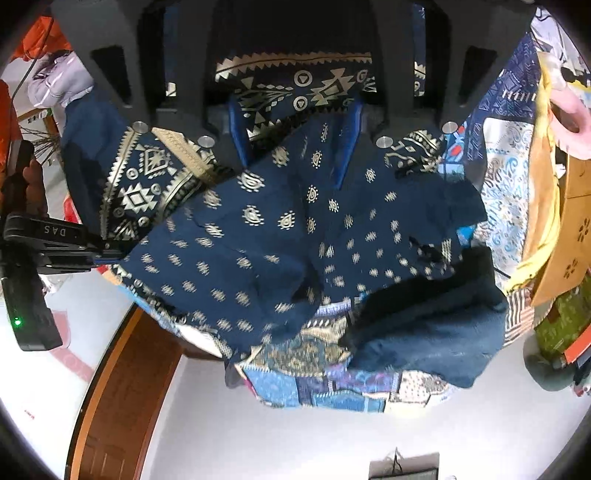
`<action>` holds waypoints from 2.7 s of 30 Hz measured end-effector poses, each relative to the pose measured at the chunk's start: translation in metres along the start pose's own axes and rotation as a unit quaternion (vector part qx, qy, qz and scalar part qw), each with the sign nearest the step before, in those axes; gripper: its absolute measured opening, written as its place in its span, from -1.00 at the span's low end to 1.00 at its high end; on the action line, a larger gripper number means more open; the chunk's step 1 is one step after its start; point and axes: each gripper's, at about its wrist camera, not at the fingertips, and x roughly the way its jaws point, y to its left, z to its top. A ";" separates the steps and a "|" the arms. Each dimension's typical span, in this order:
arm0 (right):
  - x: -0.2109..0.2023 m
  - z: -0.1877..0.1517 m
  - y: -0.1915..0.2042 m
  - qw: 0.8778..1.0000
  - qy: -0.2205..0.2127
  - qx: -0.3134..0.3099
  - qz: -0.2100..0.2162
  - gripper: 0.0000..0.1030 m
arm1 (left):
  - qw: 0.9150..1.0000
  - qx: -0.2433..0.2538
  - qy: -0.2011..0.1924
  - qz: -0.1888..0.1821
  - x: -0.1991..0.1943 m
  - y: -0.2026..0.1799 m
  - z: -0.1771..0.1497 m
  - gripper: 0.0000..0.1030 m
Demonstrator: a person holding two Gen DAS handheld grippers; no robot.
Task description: Fold large clothes
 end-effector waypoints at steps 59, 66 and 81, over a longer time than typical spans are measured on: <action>0.054 0.089 -0.090 0.993 0.020 0.119 0.000 0.26 | 0.943 -0.327 0.062 -0.014 0.101 0.221 -0.001 0.25; 0.086 0.087 -0.112 0.980 0.069 0.170 0.073 0.26 | 0.919 -0.370 0.098 -0.096 0.147 0.227 -0.010 0.33; 0.110 0.095 -0.112 0.959 0.074 0.226 0.156 -0.49 | 0.898 -0.388 0.086 -0.188 0.163 0.205 -0.007 0.30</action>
